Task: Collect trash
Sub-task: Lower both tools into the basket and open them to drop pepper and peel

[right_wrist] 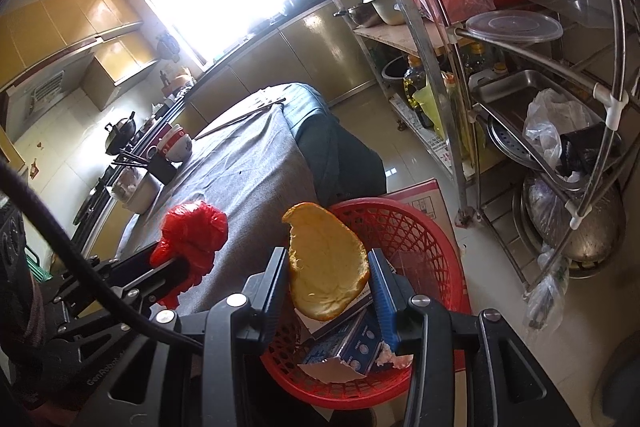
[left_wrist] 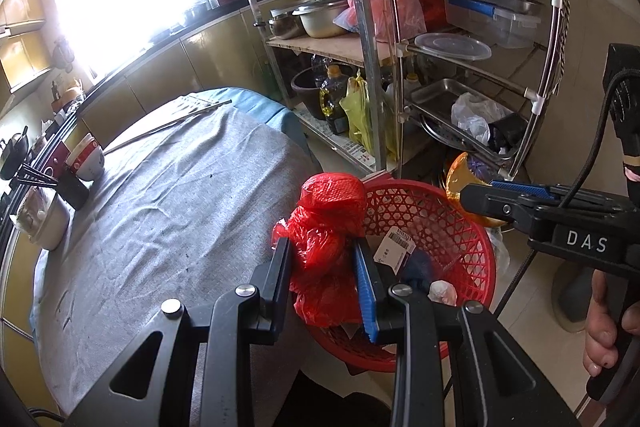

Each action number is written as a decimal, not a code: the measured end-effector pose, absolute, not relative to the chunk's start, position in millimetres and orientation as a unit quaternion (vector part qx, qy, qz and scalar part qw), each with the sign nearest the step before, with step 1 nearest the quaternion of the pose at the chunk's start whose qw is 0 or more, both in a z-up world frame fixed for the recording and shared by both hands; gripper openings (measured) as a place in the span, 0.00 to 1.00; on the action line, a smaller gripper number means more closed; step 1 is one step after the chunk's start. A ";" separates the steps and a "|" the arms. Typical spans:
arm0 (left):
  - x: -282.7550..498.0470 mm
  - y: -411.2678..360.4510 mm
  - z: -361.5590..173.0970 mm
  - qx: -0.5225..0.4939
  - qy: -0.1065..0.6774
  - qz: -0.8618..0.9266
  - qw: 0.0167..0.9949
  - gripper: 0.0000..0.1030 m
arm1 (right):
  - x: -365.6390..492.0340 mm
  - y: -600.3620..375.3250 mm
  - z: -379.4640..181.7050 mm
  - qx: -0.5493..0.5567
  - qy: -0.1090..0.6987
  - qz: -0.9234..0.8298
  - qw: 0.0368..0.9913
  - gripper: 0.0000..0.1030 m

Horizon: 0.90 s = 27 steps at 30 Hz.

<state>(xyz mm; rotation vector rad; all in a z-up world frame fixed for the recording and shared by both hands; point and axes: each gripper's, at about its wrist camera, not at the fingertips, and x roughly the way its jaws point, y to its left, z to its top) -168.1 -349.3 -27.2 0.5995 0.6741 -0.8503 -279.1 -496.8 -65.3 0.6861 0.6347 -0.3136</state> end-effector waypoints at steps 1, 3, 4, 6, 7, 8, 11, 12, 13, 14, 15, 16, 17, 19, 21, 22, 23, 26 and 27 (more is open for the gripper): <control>-168.3 -349.7 -28.3 0.281 0.317 -0.398 0.814 0.31 | -279.3 -497.3 -66.4 0.331 0.305 -0.151 0.880 0.43; -168.3 -350.5 -30.1 0.282 0.319 -0.398 0.812 0.31 | -279.1 -498.9 -68.3 0.334 0.307 -0.150 0.878 0.43; -168.2 -350.9 -30.8 0.283 0.319 -0.398 0.812 0.31 | -279.4 -499.6 -69.4 0.336 0.307 -0.151 0.878 0.43; -168.1 -351.4 -32.2 0.284 0.319 -0.398 0.812 0.31 | -280.0 -500.4 -70.7 0.338 0.308 -0.151 0.877 0.43; -168.0 -351.5 -32.8 0.284 0.320 -0.398 0.812 0.31 | -280.2 -500.8 -71.5 0.339 0.308 -0.151 0.876 0.43; -168.1 -351.3 -33.3 0.284 0.320 -0.398 0.811 0.31 | -280.1 -501.3 -72.0 0.339 0.308 -0.151 0.876 0.43; -168.0 -352.5 -34.6 0.285 0.320 -0.398 0.811 0.31 | -280.2 -501.2 -72.3 0.340 0.308 -0.150 0.876 0.43; -167.8 -352.6 -35.3 0.285 0.321 -0.398 0.811 0.31 | -280.4 -501.2 -72.7 0.341 0.308 -0.150 0.876 0.43; -167.6 -352.7 -35.8 0.285 0.322 -0.398 0.811 0.31 | -280.3 -501.2 -73.1 0.340 0.308 -0.150 0.876 0.43; -167.4 -352.7 -36.5 0.285 0.322 -0.397 0.811 0.31 | -280.1 -501.5 -73.3 0.341 0.308 -0.150 0.876 0.43; -167.1 -353.3 -37.1 0.286 0.322 -0.397 0.811 0.31 | -280.1 -501.6 -73.5 0.341 0.308 -0.150 0.875 0.43; -166.8 -353.5 -37.7 0.286 0.323 -0.397 0.810 0.31 | -280.1 -501.8 -74.0 0.343 0.308 -0.150 0.875 0.43; -166.6 -354.2 -38.3 0.286 0.324 -0.396 0.810 0.31 | -280.1 -502.1 -74.7 0.344 0.309 -0.150 0.874 0.43; -166.3 -354.8 -40.0 0.287 0.325 -0.396 0.810 0.31 | -279.9 -502.0 -76.2 0.346 0.310 -0.149 0.873 0.43; -166.1 -355.0 -41.7 0.288 0.326 -0.395 0.809 0.31 | -279.1 -502.6 -78.2 0.349 0.311 -0.148 0.872 0.43; -166.0 -355.2 -42.4 0.288 0.328 -0.395 0.808 0.31 | -278.8 -502.5 -78.9 0.350 0.312 -0.148 0.871 0.43; -166.0 -355.5 -42.9 0.288 0.328 -0.395 0.808 0.31 | -278.6 -502.9 -79.9 0.351 0.313 -0.149 0.870 0.43; -165.6 -356.5 -44.6 0.288 0.329 -0.394 0.808 0.31 | -277.4 -504.1 -81.6 0.354 0.314 -0.149 0.868 0.43; -165.0 -356.3 -44.9 0.287 0.331 -0.394 0.808 0.31 | -277.4 -504.3 -82.2 0.354 0.314 -0.150 0.868 0.43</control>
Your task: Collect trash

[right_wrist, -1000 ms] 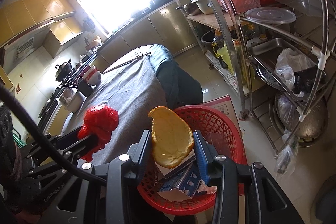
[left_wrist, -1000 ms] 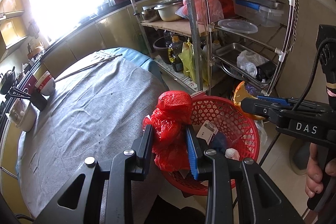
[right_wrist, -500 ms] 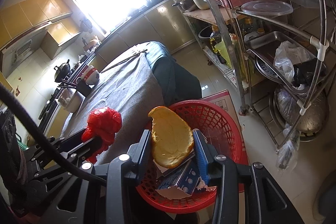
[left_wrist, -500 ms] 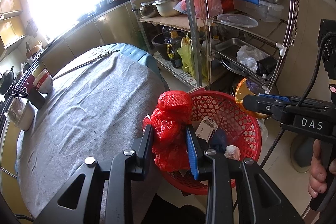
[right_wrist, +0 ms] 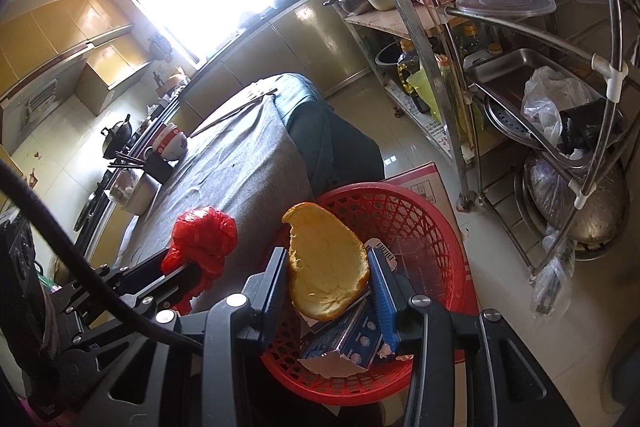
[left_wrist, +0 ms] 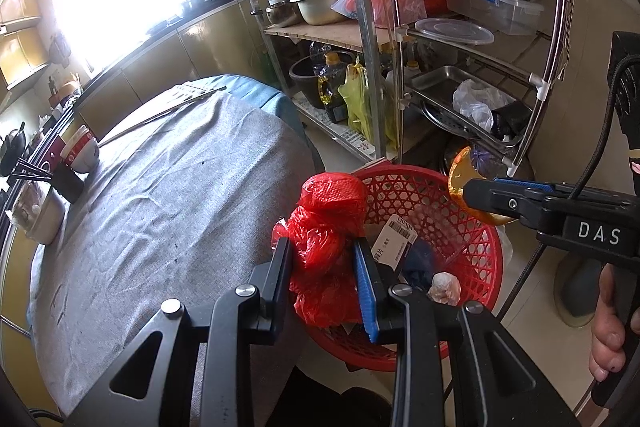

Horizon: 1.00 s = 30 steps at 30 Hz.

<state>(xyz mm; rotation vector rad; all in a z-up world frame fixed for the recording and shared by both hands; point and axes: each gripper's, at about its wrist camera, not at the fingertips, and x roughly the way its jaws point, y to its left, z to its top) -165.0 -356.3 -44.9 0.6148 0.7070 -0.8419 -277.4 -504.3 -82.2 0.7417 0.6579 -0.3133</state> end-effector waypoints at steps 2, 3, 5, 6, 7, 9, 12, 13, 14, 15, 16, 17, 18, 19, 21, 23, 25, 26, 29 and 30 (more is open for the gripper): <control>-163.9 -355.8 -45.3 0.286 0.333 -0.393 0.808 0.31 | -278.0 -504.6 -83.1 0.357 0.314 -0.150 0.867 0.43; -163.2 -355.6 -45.7 0.284 0.335 -0.394 0.808 0.31 | -278.2 -504.7 -83.4 0.357 0.315 -0.150 0.867 0.43; -162.0 -355.5 -46.5 0.281 0.339 -0.397 0.805 0.32 | -278.1 -505.1 -84.1 0.359 0.316 -0.151 0.865 0.44; -161.7 -355.7 -46.5 0.279 0.342 -0.398 0.804 0.33 | -278.0 -505.3 -84.4 0.360 0.316 -0.150 0.865 0.44; -161.1 -355.5 -46.6 0.276 0.345 -0.400 0.803 0.33 | -277.8 -504.7 -84.4 0.361 0.317 -0.150 0.864 0.45; -159.0 -355.3 -46.9 0.266 0.356 -0.408 0.797 0.34 | -277.8 -505.1 -85.1 0.363 0.318 -0.148 0.863 0.49; -158.5 -354.5 -45.6 0.257 0.360 -0.417 0.794 0.48 | -277.7 -506.8 -86.4 0.375 0.320 -0.140 0.858 0.58; -158.4 -353.5 -44.5 0.255 0.357 -0.416 0.796 0.52 | -277.7 -506.9 -85.8 0.375 0.319 -0.139 0.859 0.59; -158.4 -352.3 -43.3 0.253 0.354 -0.416 0.798 0.53 | -277.9 -506.4 -84.7 0.374 0.318 -0.138 0.860 0.59; -158.0 -351.0 -42.0 0.251 0.351 -0.416 0.800 0.53 | -278.1 -505.2 -83.8 0.373 0.316 -0.137 0.861 0.59; -157.1 -349.7 -41.2 0.250 0.350 -0.414 0.802 0.53 | -278.4 -504.9 -82.7 0.371 0.314 -0.137 0.863 0.59; -155.7 -348.2 -40.7 0.250 0.351 -0.411 0.803 0.53 | -278.3 -504.3 -81.7 0.370 0.313 -0.139 0.863 0.59; -154.4 -346.8 -40.2 0.249 0.352 -0.408 0.805 0.53 | -278.2 -504.2 -80.9 0.370 0.312 -0.140 0.864 0.59; -153.5 -344.8 -39.5 0.248 0.352 -0.406 0.806 0.53 | -278.2 -503.8 -80.1 0.369 0.311 -0.140 0.864 0.59; -152.0 -337.4 -37.0 0.250 0.349 -0.398 0.811 0.53 | -278.3 -501.9 -78.0 0.366 0.310 -0.139 0.866 0.59; -150.3 -328.0 -33.8 0.257 0.342 -0.382 0.819 0.58 | -277.2 -498.7 -74.9 0.360 0.310 -0.136 0.869 0.59; -146.0 -315.7 -28.1 0.257 0.338 -0.362 0.830 0.63 | -274.4 -494.5 -71.6 0.353 0.311 -0.133 0.873 0.59; -143.5 -307.9 -24.3 0.253 0.337 -0.354 0.835 0.63 | -272.6 -492.2 -70.0 0.350 0.312 -0.131 0.874 0.59; -133.5 -278.5 -10.4 0.239 0.335 -0.325 0.851 0.66 | -266.3 -481.3 -63.1 0.338 0.315 -0.121 0.879 0.59; -131.1 -270.7 -6.9 0.235 0.335 -0.316 0.856 0.71 | -264.6 -477.3 -60.7 0.332 0.315 -0.119 0.881 0.59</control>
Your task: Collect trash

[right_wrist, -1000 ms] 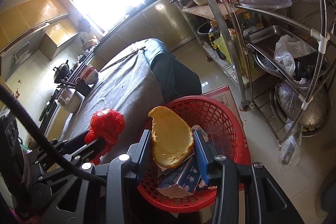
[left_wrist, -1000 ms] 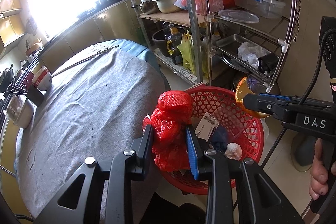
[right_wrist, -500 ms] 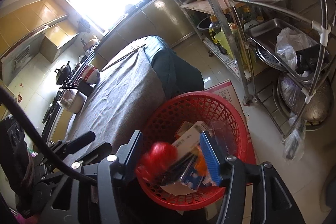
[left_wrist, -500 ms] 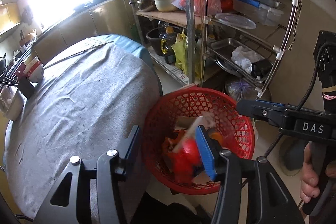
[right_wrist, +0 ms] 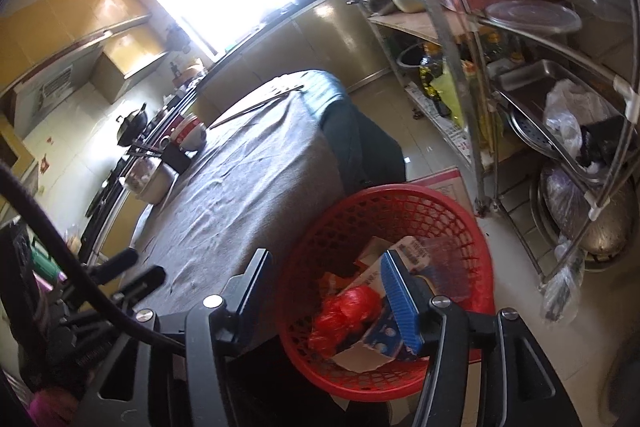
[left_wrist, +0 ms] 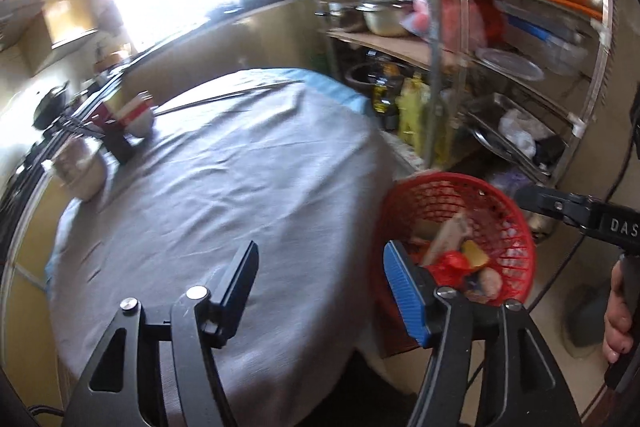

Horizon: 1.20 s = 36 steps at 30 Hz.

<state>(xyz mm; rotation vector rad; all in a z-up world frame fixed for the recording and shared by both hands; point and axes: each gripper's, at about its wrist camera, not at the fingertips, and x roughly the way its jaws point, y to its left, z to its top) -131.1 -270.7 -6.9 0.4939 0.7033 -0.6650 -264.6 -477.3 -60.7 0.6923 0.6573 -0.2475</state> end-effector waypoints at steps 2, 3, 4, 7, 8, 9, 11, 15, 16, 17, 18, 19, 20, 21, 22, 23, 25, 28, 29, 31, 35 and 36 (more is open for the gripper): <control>-124.4 -246.6 4.1 0.216 0.328 -0.291 0.872 0.75 | -259.8 -465.7 -54.5 0.318 0.317 -0.114 0.886 0.59; -122.5 -236.9 8.2 0.209 0.325 -0.283 0.878 0.75 | -256.8 -458.7 -50.5 0.309 0.318 -0.110 0.890 0.59; -120.6 -224.4 13.6 0.202 0.320 -0.269 0.886 0.75 | -253.7 -452.1 -46.8 0.301 0.318 -0.106 0.893 0.59; -117.2 -195.2 24.2 0.192 0.307 -0.229 0.904 0.75 | -243.5 -428.5 -32.9 0.272 0.318 -0.093 0.903 0.59; -115.5 -185.5 27.2 0.188 0.306 -0.216 0.908 0.75 | -240.5 -422.0 -29.1 0.264 0.318 -0.089 0.906 0.59; -113.8 -175.1 30.3 0.183 0.305 -0.204 0.912 0.75 | -236.5 -412.2 -23.1 0.254 0.316 -0.082 0.910 0.59; -110.9 -156.6 36.5 0.169 0.308 -0.186 0.917 0.75 | -230.6 -396.6 -13.1 0.235 0.315 -0.071 0.917 0.59; -107.0 -132.3 47.3 0.142 0.308 -0.166 0.926 0.75 | -222.6 -361.9 7.8 0.198 0.307 -0.051 0.930 0.59; -107.0 -128.6 49.9 0.140 0.305 -0.158 0.929 0.75 | -221.5 -355.5 11.3 0.192 0.305 -0.047 0.932 0.59; -107.5 -122.0 53.8 0.137 0.301 -0.148 0.932 0.75 | -219.8 -347.9 16.4 0.185 0.303 -0.042 0.934 0.59; -107.5 -118.5 55.8 0.136 0.298 -0.143 0.934 0.75 | -218.1 -339.0 22.4 0.177 0.300 -0.037 0.937 0.59; -109.5 -112.0 59.0 0.133 0.294 -0.138 0.936 0.75 | -217.2 -332.7 25.6 0.172 0.299 -0.034 0.938 0.59; -110.6 -107.1 61.5 0.130 0.291 -0.135 0.938 0.75 | -215.7 -325.4 30.3 0.166 0.296 -0.030 0.940 0.59; -112.0 -100.7 64.2 0.125 0.290 -0.132 0.940 0.76 | -214.2 -317.3 35.8 0.158 0.294 -0.027 0.942 0.59; -113.0 -93.7 66.5 0.119 0.289 -0.128 0.941 0.79 | -212.5 -312.0 39.3 0.153 0.293 -0.025 0.944 0.59; -113.6 -89.0 67.6 0.113 0.289 -0.124 0.943 0.87 | -211.0 -305.6 43.8 0.147 0.291 -0.023 0.945 0.59; -117.2 -73.7 72.0 0.098 0.278 -0.106 0.950 0.92 | -208.9 -295.2 51.1 0.135 0.289 -0.021 0.948 0.59; -119.8 -58.0 77.2 0.095 0.263 -0.082 0.957 0.92 | -203.8 -280.9 59.1 0.120 0.288 -0.016 0.950 0.59; -119.9 -51.6 79.1 0.091 0.261 -0.077 0.958 0.92 | -202.0 -276.8 61.2 0.116 0.288 -0.015 0.950 0.59; -120.2 -43.4 81.2 0.081 0.263 -0.074 0.958 0.92 | -196.5 -268.1 64.7 0.113 0.290 -0.014 0.950 0.59; -119.8 -25.7 82.9 0.070 0.267 -0.068 0.959 0.92 | -187.6 -250.9 71.4 0.115 0.293 -0.007 0.949 0.59; -120.4 -22.6 83.4 0.068 0.267 -0.066 0.959 0.92 | -186.0 -247.9 72.3 0.115 0.293 -0.006 0.949 0.59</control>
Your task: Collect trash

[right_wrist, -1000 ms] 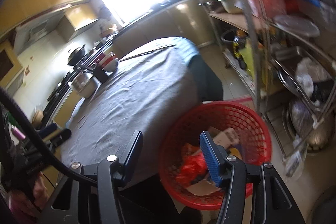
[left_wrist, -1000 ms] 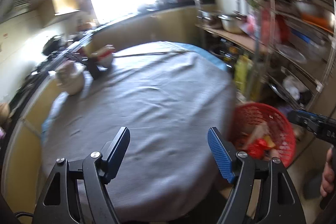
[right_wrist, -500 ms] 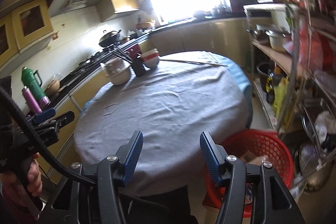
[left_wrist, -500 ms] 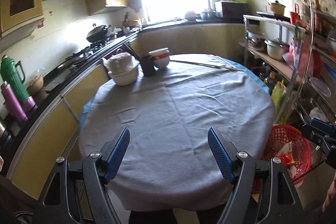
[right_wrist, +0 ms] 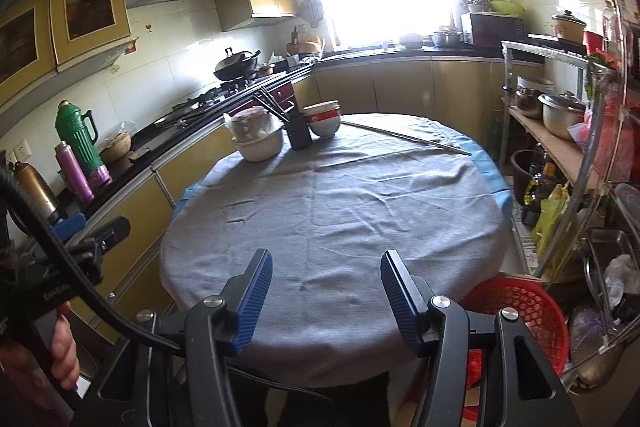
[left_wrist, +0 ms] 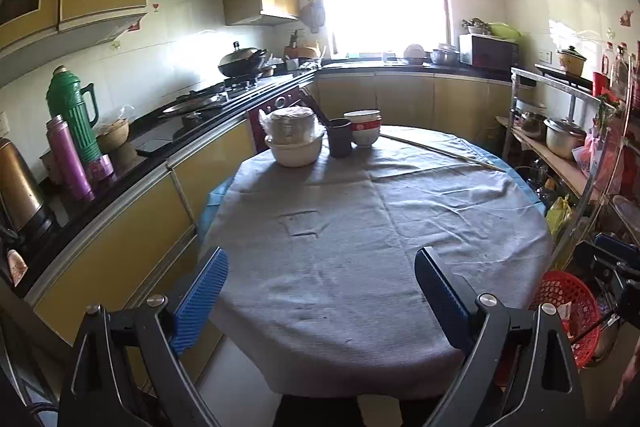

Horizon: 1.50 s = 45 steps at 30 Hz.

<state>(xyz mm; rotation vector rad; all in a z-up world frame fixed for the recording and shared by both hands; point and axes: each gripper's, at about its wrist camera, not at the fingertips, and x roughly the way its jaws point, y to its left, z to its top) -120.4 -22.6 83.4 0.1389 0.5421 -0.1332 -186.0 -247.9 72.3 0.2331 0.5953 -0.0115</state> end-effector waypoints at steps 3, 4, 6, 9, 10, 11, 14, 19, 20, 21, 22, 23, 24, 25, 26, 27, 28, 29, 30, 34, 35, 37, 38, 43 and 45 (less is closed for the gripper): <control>-119.8 -8.9 84.6 0.057 0.270 -0.063 0.959 0.92 | -181.3 -235.3 76.1 0.113 0.290 -0.009 0.950 0.59; -118.7 -4.6 84.8 0.054 0.270 -0.062 0.959 0.92 | -179.9 -231.3 77.2 0.113 0.288 -0.010 0.951 0.59; -117.6 4.2 85.1 0.050 0.272 -0.058 0.959 0.92 | -176.7 -222.4 78.7 0.113 0.285 -0.016 0.952 0.59; -117.8 15.0 86.1 0.044 0.273 -0.056 0.959 0.92 | -175.6 -210.1 80.6 0.110 0.280 -0.024 0.953 0.59; -117.9 17.9 86.4 0.044 0.273 -0.056 0.960 0.92 | -175.9 -206.0 80.9 0.106 0.277 -0.028 0.955 0.59; -118.1 19.5 87.0 0.045 0.272 -0.055 0.960 0.92 | -177.0 -201.6 80.8 0.102 0.274 -0.033 0.956 0.59; -119.2 25.5 91.1 0.045 0.266 -0.052 0.962 0.92 | -179.9 -187.7 78.5 0.089 0.267 -0.042 0.959 0.59; -127.5 31.5 99.0 0.044 0.250 -0.051 0.966 0.92 | -187.3 -173.1 74.4 0.086 0.268 -0.047 0.958 0.59; -128.7 32.5 100.3 0.042 0.249 -0.053 0.966 0.92 | -189.1 -171.4 74.3 0.085 0.268 -0.049 0.958 0.59; -130.0 33.0 101.3 0.040 0.248 -0.055 0.966 0.92 | -190.8 -169.8 74.3 0.086 0.268 -0.049 0.958 0.59; -130.9 33.1 101.9 0.040 0.247 -0.057 0.967 0.92 | -192.7 -168.7 74.6 0.089 0.266 -0.048 0.959 0.59; -131.8 32.4 102.4 0.041 0.246 -0.057 0.967 0.92 | -194.4 -167.7 75.2 0.091 0.263 -0.047 0.959 0.59; -132.5 31.6 102.7 0.044 0.245 -0.057 0.967 0.92 | -196.2 -166.6 75.5 0.093 0.260 -0.046 0.960 0.61; -133.2 30.8 102.6 0.047 0.243 -0.056 0.967 0.92 | -197.3 -165.5 75.6 0.092 0.259 -0.046 0.960 0.62; -133.7 30.1 102.3 0.049 0.243 -0.055 0.967 0.92 | -198.1 -164.5 75.5 0.092 0.258 -0.045 0.961 0.62; -134.2 29.7 102.4 0.049 0.243 -0.055 0.967 0.92 | -198.8 -164.0 75.3 0.092 0.258 -0.043 0.961 0.62; -134.3 29.1 102.0 0.050 0.244 -0.055 0.967 0.92 | -199.6 -163.6 75.3 0.092 0.257 -0.043 0.961 0.62; -134.5 28.5 101.6 0.051 0.245 -0.056 0.967 0.92 | -200.1 -163.6 75.3 0.092 0.257 -0.043 0.961 0.62; -134.7 27.5 100.9 0.052 0.246 -0.057 0.966 0.92 | -200.3 -164.0 75.5 0.093 0.256 -0.043 0.961 0.62; -135.0 25.8 99.3 0.056 0.248 -0.058 0.965 0.92 | -202.0 -168.8 77.1 0.103 0.253 -0.044 0.961 0.62; -135.3 25.5 99.1 0.057 0.248 -0.059 0.965 0.92 | -202.8 -169.6 77.3 0.104 0.252 -0.044 0.961 0.62; -135.6 24.6 98.5 0.058 0.248 -0.059 0.965 0.92 | -203.3 -169.9 77.4 0.105 0.252 -0.045 0.961 0.62; -135.7 24.5 98.2 0.059 0.248 -0.059 0.965 0.92 | -203.5 -170.2 77.3 0.106 0.251 -0.045 0.961 0.62; -136.5 24.3 97.9 0.059 0.249 -0.060 0.965 0.92 | -203.4 -170.5 77.6 0.106 0.251 -0.044 0.961 0.62; -136.3 24.1 97.8 0.059 0.250 -0.061 0.965 0.92 | -203.3 -170.7 78.1 0.107 0.250 -0.043 0.962 0.62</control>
